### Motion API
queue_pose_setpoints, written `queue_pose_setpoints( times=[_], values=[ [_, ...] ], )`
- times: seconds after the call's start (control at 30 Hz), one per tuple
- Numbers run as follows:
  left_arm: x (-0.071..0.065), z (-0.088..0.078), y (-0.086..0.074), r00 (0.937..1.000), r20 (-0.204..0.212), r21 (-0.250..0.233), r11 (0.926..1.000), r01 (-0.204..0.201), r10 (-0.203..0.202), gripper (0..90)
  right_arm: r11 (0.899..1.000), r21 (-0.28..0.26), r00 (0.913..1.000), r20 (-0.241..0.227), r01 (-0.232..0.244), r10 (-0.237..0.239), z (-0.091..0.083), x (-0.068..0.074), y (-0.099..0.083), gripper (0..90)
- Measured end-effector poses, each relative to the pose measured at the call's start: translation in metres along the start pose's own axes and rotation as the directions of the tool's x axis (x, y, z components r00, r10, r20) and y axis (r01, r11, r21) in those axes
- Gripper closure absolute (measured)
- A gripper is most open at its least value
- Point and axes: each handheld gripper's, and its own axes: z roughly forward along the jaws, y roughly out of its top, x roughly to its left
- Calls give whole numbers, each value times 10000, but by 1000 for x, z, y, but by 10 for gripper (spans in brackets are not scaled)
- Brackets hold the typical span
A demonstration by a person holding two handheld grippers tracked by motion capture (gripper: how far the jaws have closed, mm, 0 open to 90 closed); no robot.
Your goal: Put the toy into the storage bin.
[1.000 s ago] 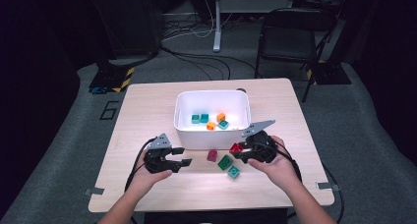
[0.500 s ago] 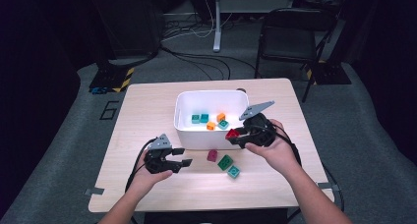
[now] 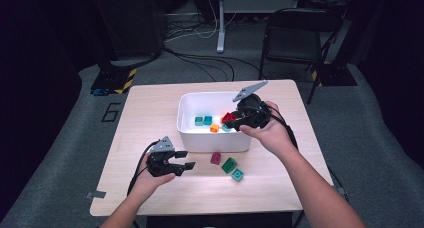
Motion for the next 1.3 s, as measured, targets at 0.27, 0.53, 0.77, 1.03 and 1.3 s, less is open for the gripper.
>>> queue_pose_setpoints(
  times=[0.27, 0.53, 0.77, 1.03, 1.3],
  values=[
    [0, 1, -1, 10000, 2, 10, 10000, 51, -51, 431, 10000, -90, 10000, 53, -11, 12, 13, -9, 18, 581],
    [1, 3, -2, 10000, 8, 102, 9999, -18, 18, 432, 9996, -108, 9996, 157, 246, -245, 35, -12, 38, 581],
    [1, 3, -2, 10000, -49, 106, 9999, -17, 17, 433, 9998, -128, 9996, 237, 160, -157, 62, -22, 45, 581],
    [0, 4, -4, 10000, 43, 100, 9999, 37, -37, 436, 9999, -76, 9998, 186, -115, 116, 97, -34, 46, 581],
    [1, 4, -6, 9998, 117, 175, 9997, 163, -165, 437, 9996, 200, 9997, 143, -179, 176, 125, -44, 47, 581]
  ],
)
